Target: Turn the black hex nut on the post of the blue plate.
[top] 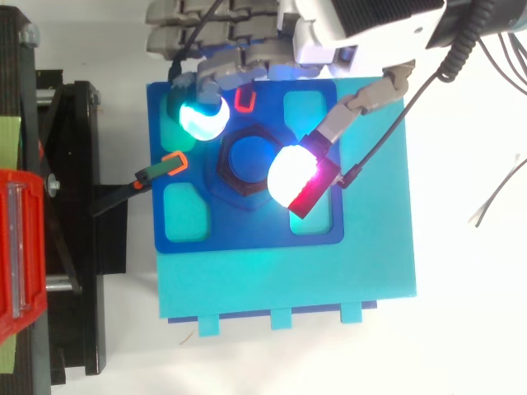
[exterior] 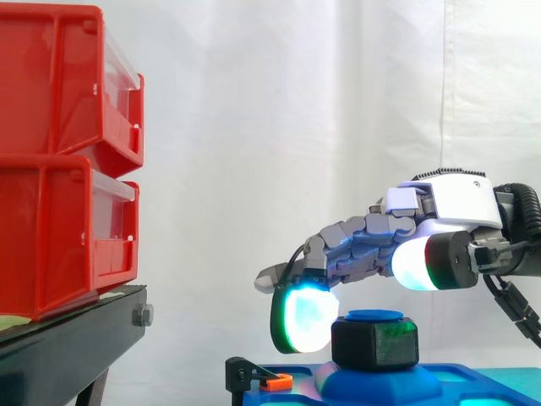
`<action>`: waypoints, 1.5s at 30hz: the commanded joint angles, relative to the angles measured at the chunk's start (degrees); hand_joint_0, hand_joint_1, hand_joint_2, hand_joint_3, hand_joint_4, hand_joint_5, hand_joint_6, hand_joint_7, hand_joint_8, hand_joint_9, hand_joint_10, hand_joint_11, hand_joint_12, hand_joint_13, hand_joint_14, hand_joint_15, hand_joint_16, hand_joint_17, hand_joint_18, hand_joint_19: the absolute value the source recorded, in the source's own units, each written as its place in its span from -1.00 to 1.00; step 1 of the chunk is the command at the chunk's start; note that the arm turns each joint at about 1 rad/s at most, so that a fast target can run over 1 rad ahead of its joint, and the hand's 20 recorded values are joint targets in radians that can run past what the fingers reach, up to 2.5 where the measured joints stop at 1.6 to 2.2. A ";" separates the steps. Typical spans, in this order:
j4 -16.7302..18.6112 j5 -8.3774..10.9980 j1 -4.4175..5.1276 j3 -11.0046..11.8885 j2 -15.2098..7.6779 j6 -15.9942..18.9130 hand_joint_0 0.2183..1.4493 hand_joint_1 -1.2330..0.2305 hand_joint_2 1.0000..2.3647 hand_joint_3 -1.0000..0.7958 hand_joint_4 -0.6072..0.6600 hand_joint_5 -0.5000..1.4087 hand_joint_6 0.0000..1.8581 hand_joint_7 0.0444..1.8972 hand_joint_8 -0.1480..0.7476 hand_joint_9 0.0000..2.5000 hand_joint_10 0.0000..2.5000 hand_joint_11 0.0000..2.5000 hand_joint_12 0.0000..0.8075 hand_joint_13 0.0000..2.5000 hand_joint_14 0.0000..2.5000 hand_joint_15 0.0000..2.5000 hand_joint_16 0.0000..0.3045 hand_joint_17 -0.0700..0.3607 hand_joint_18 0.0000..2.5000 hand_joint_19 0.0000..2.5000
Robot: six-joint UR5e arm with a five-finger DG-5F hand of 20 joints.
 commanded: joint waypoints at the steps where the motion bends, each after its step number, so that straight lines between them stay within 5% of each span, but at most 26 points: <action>1: 0.08 -0.27 -0.24 0.08 0.05 0.00 -0.56 0.27 -1.00 -0.44 0.46 -0.68 -0.46 0.04 -0.05 -0.80 -1.00 -1.00 -0.09 -0.81 -1.00 -0.93 -0.66 -0.14 -0.83 -0.76; 9: -0.01 -0.71 -0.33 2.80 0.05 0.53 -0.57 0.31 -1.00 -0.44 0.46 -0.68 -0.46 0.04 -0.06 -0.80 -1.00 -1.00 -0.08 -0.80 -1.00 -0.92 -0.66 -0.13 -0.83 -0.76; 13: -0.45 -1.59 0.47 4.82 -0.03 0.53 -0.57 0.33 -1.00 -0.44 0.45 -0.68 -0.46 0.04 -0.06 -0.80 -1.00 -1.00 -0.08 -0.80 -1.00 -0.92 -0.66 -0.13 -0.83 -0.75; 33: -4.66 1.23 4.24 4.73 -0.03 0.18 -0.56 0.35 -1.00 -0.44 0.45 -0.68 -0.46 0.04 -0.07 -0.80 -1.00 -1.00 -0.09 -0.81 -1.00 -0.92 -0.66 -0.13 -0.83 -0.75; 45: -5.28 2.28 5.04 2.80 -0.03 0.18 -0.56 0.36 -1.00 -0.44 0.45 -0.68 -0.46 0.04 -0.07 -0.80 -1.00 -1.00 -0.09 -0.80 -1.00 -0.92 -0.66 -0.13 -0.83 -0.74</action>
